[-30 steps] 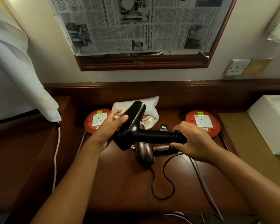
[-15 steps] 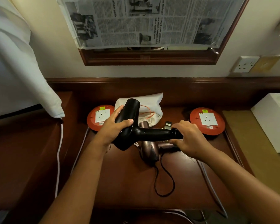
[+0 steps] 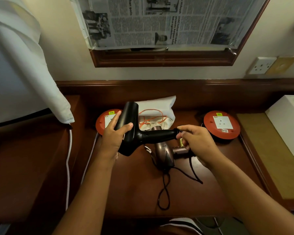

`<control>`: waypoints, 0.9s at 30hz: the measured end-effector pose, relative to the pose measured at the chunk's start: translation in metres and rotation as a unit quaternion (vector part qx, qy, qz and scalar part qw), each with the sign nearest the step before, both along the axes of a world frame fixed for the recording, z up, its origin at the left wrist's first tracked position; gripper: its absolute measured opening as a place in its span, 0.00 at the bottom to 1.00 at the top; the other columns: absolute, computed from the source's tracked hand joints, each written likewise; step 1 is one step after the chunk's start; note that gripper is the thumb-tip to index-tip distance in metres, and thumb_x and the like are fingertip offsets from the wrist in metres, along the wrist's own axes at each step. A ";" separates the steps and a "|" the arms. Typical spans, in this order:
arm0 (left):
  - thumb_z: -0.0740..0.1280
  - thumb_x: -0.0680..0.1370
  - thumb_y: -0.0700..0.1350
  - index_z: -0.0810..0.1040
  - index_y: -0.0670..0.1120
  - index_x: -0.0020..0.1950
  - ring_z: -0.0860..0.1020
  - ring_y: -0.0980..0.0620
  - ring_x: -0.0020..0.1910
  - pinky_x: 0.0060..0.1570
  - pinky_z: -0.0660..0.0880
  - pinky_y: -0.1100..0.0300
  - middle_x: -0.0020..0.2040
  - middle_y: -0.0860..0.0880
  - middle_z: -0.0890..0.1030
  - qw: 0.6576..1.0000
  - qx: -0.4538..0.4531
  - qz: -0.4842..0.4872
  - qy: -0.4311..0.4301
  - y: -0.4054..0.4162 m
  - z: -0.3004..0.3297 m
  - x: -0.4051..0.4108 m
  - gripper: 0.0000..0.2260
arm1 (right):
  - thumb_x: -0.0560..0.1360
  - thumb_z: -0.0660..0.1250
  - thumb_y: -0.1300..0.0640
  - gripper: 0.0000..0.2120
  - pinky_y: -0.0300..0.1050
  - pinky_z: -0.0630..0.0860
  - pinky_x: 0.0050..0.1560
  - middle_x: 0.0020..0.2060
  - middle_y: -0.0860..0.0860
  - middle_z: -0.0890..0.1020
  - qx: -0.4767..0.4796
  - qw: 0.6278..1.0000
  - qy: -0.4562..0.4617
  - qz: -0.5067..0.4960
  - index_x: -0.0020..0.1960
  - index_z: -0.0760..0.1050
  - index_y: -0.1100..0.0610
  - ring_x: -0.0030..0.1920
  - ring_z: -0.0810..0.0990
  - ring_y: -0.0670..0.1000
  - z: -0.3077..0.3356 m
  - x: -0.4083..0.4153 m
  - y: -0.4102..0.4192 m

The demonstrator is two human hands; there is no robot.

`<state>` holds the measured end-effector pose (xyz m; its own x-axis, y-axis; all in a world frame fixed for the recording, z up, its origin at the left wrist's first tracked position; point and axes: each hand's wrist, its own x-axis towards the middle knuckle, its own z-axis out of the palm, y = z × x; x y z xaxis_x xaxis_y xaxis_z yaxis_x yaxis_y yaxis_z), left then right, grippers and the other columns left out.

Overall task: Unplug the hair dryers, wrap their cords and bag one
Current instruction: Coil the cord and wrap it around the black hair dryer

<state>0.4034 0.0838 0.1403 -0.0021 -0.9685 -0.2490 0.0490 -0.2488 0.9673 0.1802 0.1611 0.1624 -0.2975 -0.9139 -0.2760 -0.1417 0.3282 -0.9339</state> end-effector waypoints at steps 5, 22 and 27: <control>0.71 0.74 0.40 0.70 0.56 0.71 0.83 0.57 0.43 0.39 0.77 0.66 0.51 0.55 0.80 1.000 -0.006 0.012 0.013 0.004 0.002 0.012 0.27 | 0.78 0.60 0.66 0.04 0.42 0.68 0.26 0.33 0.56 0.79 0.006 0.991 -0.126 -0.044 0.49 0.74 0.63 0.28 0.72 0.51 -0.002 0.017 0.011; 0.72 0.71 0.41 0.75 0.56 0.67 0.82 0.47 0.51 0.38 0.79 0.58 0.59 0.46 0.80 0.991 0.059 0.034 0.111 0.007 0.014 0.007 0.26 | 0.80 0.58 0.60 0.10 0.37 0.61 0.25 0.31 0.53 0.69 -0.043 0.951 -0.303 0.035 0.48 0.74 0.64 0.26 0.64 0.46 -0.034 0.003 0.033; 0.70 0.73 0.40 0.74 0.54 0.68 0.81 0.47 0.55 0.50 0.78 0.54 0.59 0.47 0.80 0.989 0.071 0.009 0.131 0.000 0.027 -0.011 0.25 | 0.74 0.61 0.43 0.22 0.37 0.58 0.22 0.26 0.51 0.64 -0.028 0.982 -0.188 0.008 0.44 0.72 0.64 0.23 0.60 0.45 -0.043 -0.011 0.034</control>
